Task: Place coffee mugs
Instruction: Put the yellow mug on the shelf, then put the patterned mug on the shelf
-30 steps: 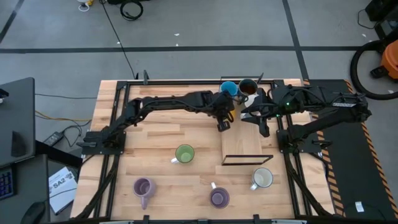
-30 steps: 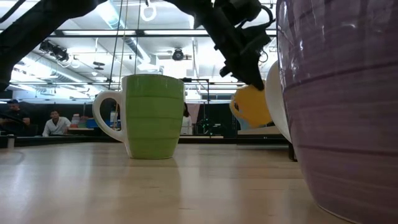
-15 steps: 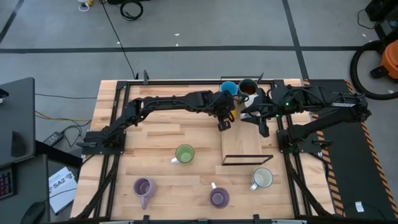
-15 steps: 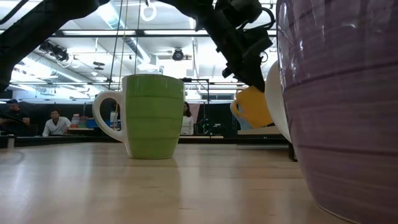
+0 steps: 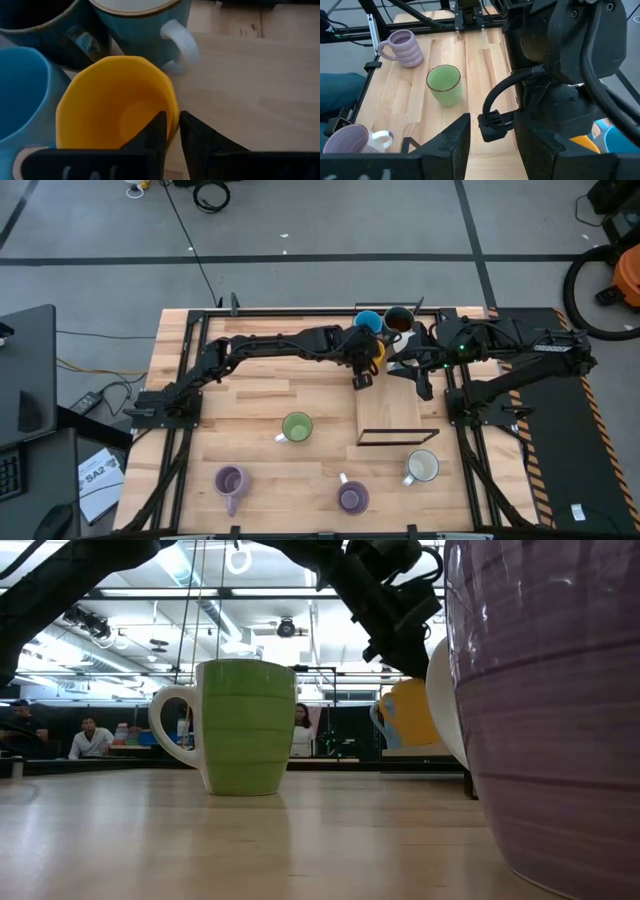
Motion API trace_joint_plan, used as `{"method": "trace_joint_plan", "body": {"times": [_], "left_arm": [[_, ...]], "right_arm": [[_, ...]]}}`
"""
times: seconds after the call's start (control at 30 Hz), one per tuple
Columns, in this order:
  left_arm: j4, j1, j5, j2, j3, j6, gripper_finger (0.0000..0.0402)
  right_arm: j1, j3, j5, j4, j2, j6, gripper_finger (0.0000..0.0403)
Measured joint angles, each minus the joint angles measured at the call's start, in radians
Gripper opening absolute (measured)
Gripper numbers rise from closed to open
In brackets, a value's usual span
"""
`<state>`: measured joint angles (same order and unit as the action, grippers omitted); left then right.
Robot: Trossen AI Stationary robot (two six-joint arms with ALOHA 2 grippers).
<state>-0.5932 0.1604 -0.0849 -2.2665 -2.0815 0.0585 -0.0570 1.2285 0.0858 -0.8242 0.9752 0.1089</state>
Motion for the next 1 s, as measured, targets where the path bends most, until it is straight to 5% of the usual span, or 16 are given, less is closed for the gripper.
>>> {"method": "trace_joint_plan", "body": {"times": [0.5,1.0], "left_arm": [[0.035,0.0,0.0,0.0,0.0,0.007,0.0062],[-0.046,-0.007,0.0,0.038,-0.055,0.042,0.0132]], "right_arm": [[0.0,0.0,-0.001,0.0,0.0,0.0,0.0158],[-0.105,0.0,-0.004,0.013,0.0,0.096,0.0158]]}}
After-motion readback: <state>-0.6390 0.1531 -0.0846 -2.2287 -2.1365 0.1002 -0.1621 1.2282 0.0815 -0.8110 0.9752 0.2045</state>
